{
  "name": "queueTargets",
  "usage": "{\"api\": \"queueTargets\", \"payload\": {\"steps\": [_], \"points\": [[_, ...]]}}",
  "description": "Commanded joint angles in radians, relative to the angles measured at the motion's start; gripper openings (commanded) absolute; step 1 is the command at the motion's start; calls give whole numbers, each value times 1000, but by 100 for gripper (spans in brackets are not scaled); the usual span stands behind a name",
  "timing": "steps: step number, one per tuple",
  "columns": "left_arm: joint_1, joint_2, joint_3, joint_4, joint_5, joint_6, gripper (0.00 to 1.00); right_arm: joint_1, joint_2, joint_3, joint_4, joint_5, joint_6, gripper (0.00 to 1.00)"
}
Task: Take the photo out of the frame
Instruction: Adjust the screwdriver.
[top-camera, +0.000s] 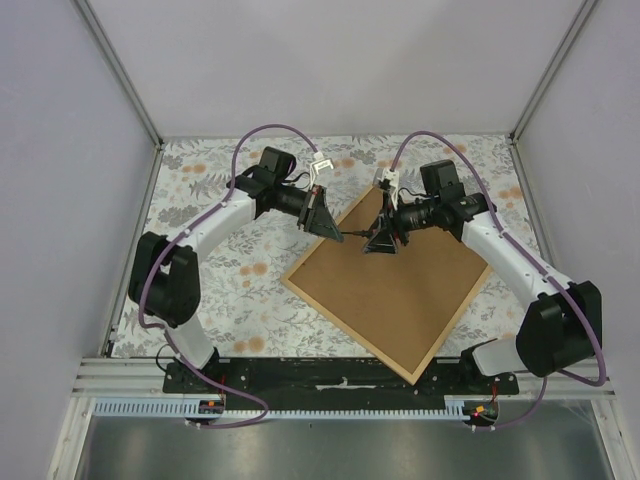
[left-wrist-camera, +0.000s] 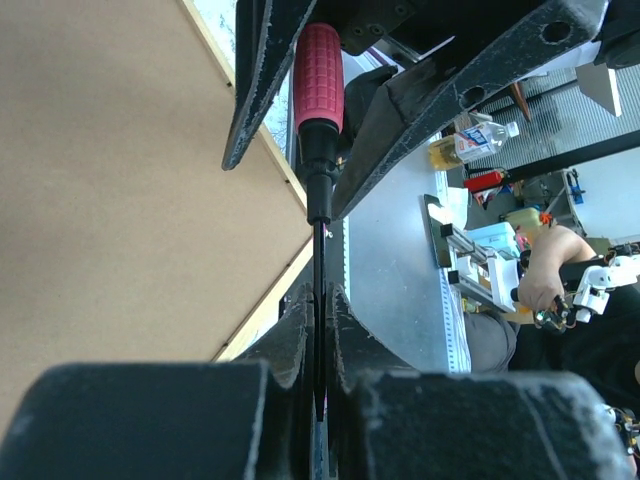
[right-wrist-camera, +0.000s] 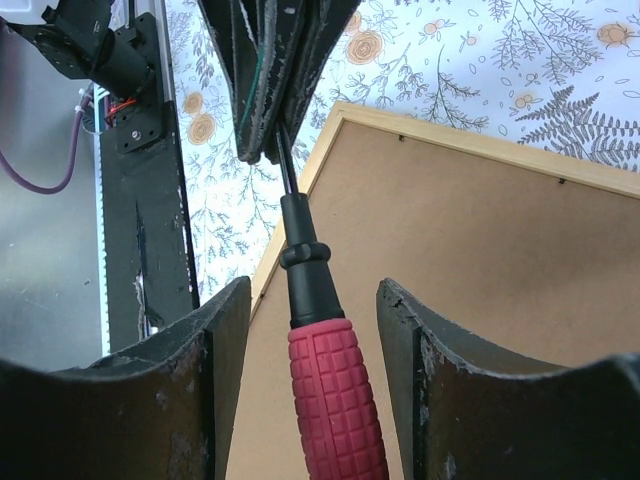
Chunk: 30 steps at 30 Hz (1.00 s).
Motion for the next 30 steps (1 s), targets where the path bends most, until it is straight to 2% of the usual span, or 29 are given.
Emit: {"api": "queueTargets", "payload": {"steps": [1,4,8,10,11,14,16,17,18,22,23,25,26,28,30], "points": [[6,-67,-25,113,68,-88,2,4,18,-7,54,8,13,60],[6,-70,-29,123,68,-91,2,4,24,-6,59,-38,34,58],[6,-63,-34,125,68,-91,2,4,12,-1,85,-97,91,43],[6,-61,-38,126,65,-88,2,4,1,-3,93,-124,108,39],[4,-63,-39,126,62,-88,2,4,-4,-3,97,-137,116,40],[6,-61,-39,126,58,-88,2,-2,-10,-9,100,-183,131,53],[4,-64,-35,126,57,-93,2,-6,-15,-10,100,-203,136,50],[6,-64,-34,126,55,-94,2,-8,-13,-12,100,-207,139,45],[6,-66,-32,126,52,-94,2,-8,-13,-12,100,-215,139,33],[7,-75,-31,126,49,-93,2,-11,-8,-18,96,-210,137,4],[9,-76,-32,126,48,-91,2,-13,-8,-19,94,-209,140,0],[7,-80,-34,122,40,-87,2,-16,-7,-13,97,-212,151,0],[9,-81,-34,114,28,-81,16,-17,-8,-12,97,-207,163,0],[21,-84,-23,76,-9,-47,52,-25,-8,-6,94,-174,192,0],[49,-90,3,16,-47,-1,83,-32,-5,-3,71,-111,200,0]]}}
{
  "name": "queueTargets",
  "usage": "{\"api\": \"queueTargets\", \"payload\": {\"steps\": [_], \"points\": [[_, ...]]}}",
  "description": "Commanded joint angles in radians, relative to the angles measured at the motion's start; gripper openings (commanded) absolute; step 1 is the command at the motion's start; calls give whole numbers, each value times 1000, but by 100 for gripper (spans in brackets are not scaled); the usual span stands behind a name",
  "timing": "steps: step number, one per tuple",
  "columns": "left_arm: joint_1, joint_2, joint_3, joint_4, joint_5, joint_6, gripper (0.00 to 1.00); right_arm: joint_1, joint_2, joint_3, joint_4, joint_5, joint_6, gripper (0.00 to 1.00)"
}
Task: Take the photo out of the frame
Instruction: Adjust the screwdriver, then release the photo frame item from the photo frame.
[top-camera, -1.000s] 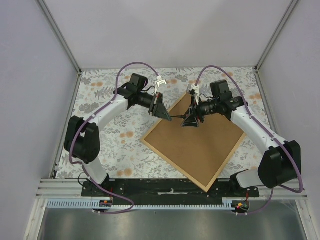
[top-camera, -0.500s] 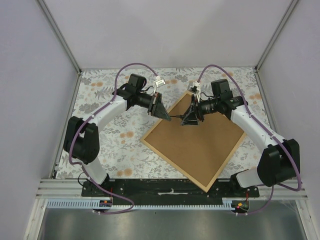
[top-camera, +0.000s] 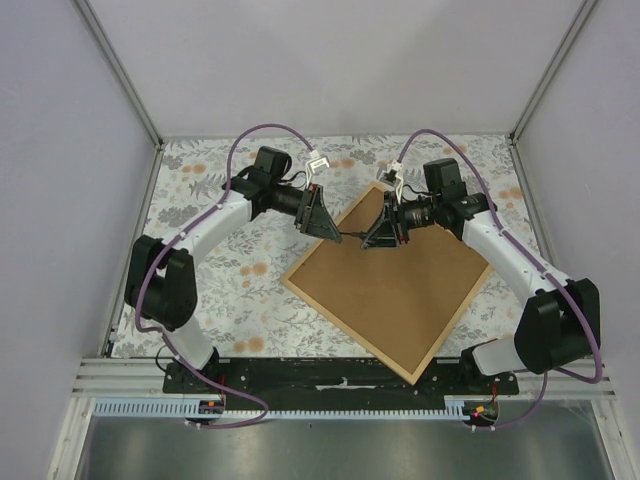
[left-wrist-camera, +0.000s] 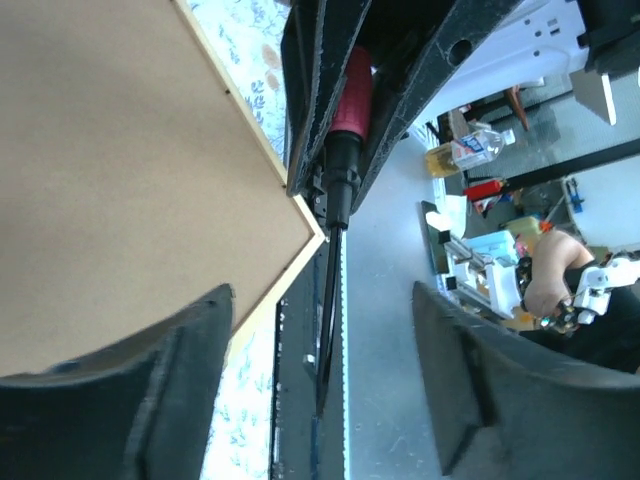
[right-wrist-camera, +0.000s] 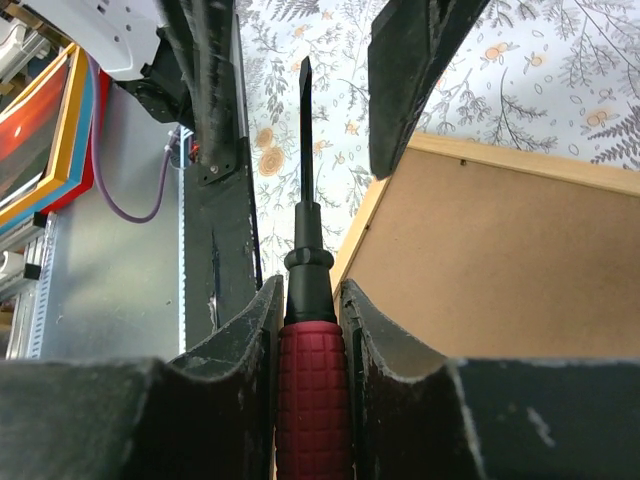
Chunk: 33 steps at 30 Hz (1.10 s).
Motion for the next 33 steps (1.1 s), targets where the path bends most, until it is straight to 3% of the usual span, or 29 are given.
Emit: {"api": "queueTargets", "payload": {"steps": [1,5,9,12,20,23,33], "points": [[57,-56,58,-75,-89,64,87,-18,-16,6,-13,63,39,0],[163,-41,133,-129,-192,116,89,-35,17,0,-65,103,37,0],[162,-1,157,-175,-561,258,91,-50,77,-8,-55,116,82,0],[160,52,115,-147,-687,268,92,-50,146,-32,-13,132,125,0],[129,106,-50,-32,-833,288,94,-45,335,-55,115,142,316,0],[120,122,-89,-6,-846,290,94,-24,327,-103,221,191,385,0],[103,122,-198,63,-795,235,95,142,283,-167,323,416,424,0]]}}
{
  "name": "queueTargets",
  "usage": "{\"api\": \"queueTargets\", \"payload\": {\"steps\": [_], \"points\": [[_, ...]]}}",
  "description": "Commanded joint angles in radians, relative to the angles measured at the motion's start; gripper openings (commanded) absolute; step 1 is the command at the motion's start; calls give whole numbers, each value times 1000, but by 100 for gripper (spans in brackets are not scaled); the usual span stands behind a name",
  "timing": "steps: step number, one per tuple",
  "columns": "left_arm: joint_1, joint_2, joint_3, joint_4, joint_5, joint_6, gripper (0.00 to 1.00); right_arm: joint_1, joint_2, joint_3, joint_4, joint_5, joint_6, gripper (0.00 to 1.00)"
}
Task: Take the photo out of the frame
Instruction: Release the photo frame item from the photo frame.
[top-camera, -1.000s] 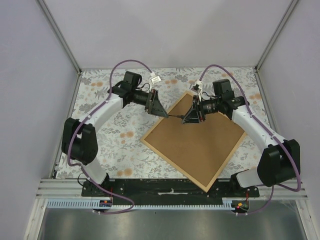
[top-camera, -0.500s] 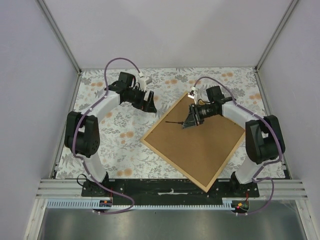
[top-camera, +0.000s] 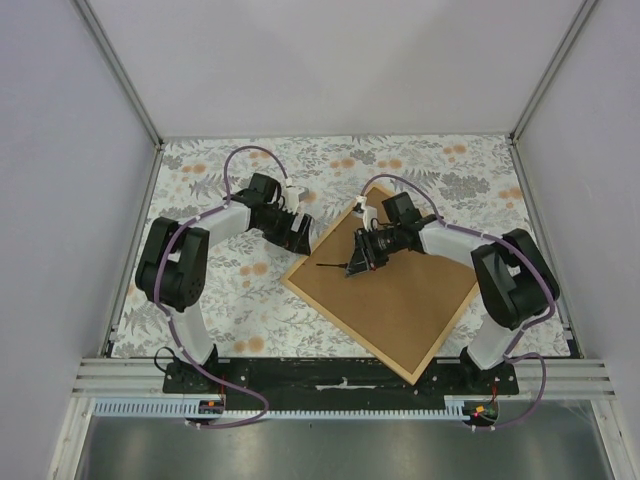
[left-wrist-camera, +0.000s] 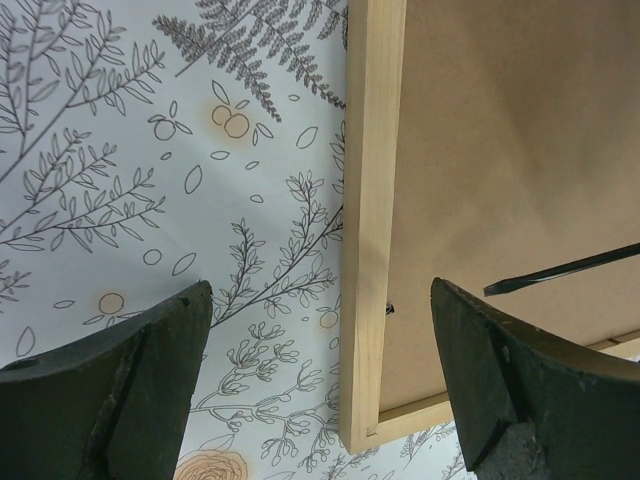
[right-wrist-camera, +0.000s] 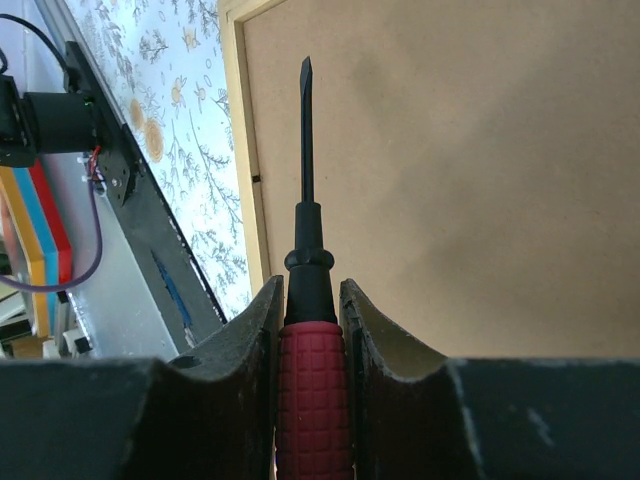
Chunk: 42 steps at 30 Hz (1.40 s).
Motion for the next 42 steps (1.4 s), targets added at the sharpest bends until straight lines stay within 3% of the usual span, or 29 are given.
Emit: {"api": "queueTargets", "payload": {"steps": [1,6,15,21,26,35,42], "points": [[-3,-13,-35,71,25,-8,95,24,-6,10,75,90,42,0],[11,-12,-52,62,71,2,91,56,91,93,0,110,24,0],[29,21,-40,-1,152,41,73,115,192,233,-102,113,13,0],[31,2,-66,-11,189,42,65,116,160,204,-126,114,-10,0],[31,5,-78,0,180,38,51,116,119,167,-116,70,-32,0],[32,2,-90,19,169,24,45,129,149,176,-89,50,-12,0],[31,8,-90,22,177,16,34,139,195,210,-83,76,19,0]]}}
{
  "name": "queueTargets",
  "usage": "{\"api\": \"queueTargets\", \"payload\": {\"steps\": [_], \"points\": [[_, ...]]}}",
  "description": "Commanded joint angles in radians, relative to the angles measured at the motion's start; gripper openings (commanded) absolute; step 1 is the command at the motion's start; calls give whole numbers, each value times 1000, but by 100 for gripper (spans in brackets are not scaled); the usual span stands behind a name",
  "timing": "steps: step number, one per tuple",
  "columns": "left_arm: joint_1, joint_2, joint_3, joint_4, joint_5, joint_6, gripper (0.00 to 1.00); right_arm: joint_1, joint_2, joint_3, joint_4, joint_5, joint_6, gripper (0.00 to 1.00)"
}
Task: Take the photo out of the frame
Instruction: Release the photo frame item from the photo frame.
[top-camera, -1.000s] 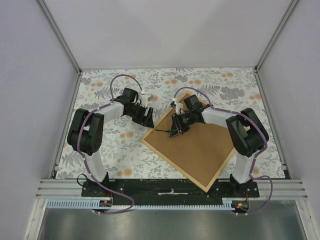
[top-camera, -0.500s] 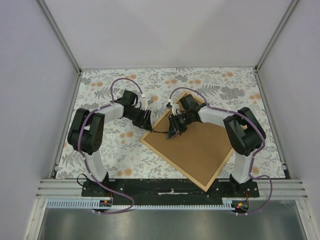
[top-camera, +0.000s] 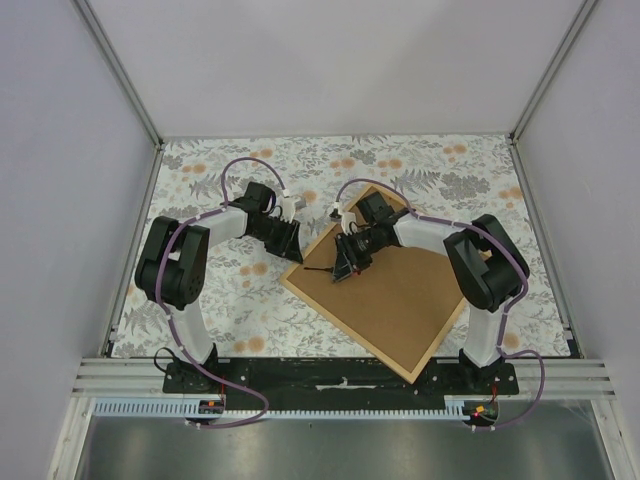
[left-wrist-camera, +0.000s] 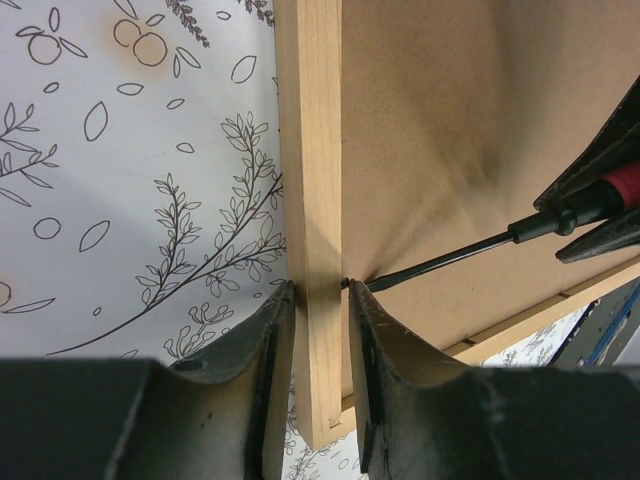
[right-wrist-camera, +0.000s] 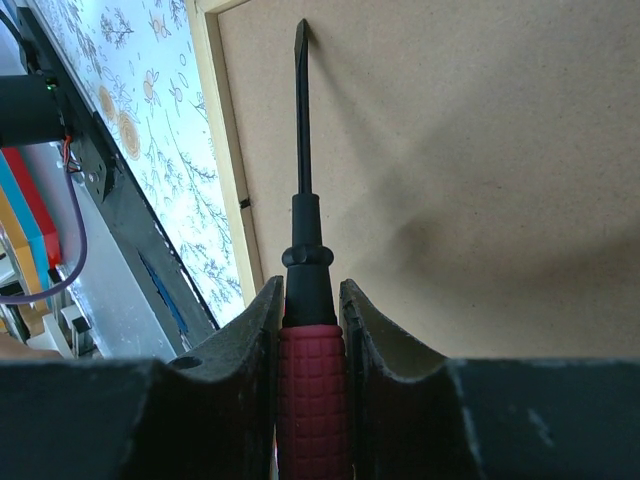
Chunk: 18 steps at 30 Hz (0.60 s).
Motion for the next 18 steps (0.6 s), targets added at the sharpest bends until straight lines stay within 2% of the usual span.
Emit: {"api": "queueTargets", "payload": {"steps": [1,7,18], "points": [[3,-2,-7,18,22,12,32,7,33,44,19,15,26,0],[3,-2,-12,19,31,13,27,8,52,61,23,37,36,0],[2,5,-12,18,58,10,25,2,90,93,17,15,47,0]]}}
